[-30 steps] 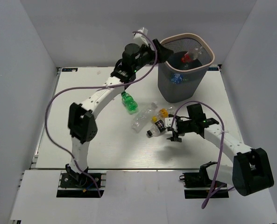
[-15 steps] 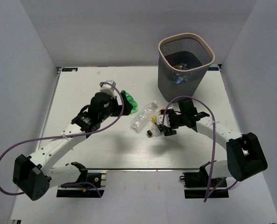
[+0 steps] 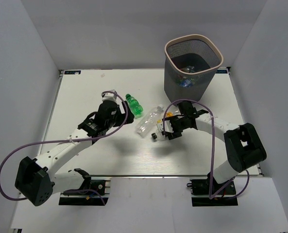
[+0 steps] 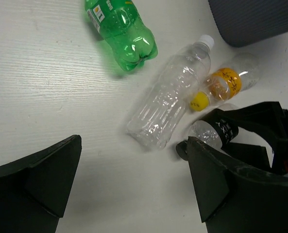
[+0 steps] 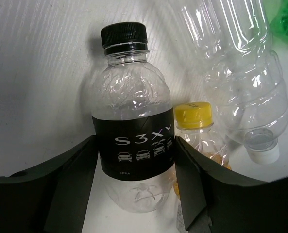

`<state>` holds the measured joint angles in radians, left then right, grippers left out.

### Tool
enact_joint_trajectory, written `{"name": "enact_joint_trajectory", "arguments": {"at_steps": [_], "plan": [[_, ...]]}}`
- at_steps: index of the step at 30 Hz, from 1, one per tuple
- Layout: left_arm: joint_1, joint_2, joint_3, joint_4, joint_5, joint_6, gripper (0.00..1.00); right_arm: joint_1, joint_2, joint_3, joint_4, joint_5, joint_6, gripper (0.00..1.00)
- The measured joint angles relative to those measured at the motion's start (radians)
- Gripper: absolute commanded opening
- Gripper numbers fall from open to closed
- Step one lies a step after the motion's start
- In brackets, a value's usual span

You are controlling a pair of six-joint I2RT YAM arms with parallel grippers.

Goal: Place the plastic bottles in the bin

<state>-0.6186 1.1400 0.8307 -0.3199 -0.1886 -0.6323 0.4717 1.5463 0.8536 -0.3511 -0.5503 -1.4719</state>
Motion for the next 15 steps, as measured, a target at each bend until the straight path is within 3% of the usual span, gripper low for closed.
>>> {"name": "enact_joint_trajectory", "arguments": {"at_steps": [2, 12, 15], "plan": [[0.002, 0.034, 0.013, 0.013, -0.016, -0.018, 0.99, 0.0, 0.007, 0.011, -0.018, 0.0, -0.016, 0.59], [0.04, 0.379, 0.244, 0.051, -0.067, -0.086, 0.99, 0.002, 0.005, -0.023, -0.061, 0.03, -0.07, 0.8], [0.061, 0.415, 0.275, 0.059, -0.064, -0.095, 0.99, 0.002, -0.005, -0.047, -0.093, 0.027, -0.07, 0.79]]}}
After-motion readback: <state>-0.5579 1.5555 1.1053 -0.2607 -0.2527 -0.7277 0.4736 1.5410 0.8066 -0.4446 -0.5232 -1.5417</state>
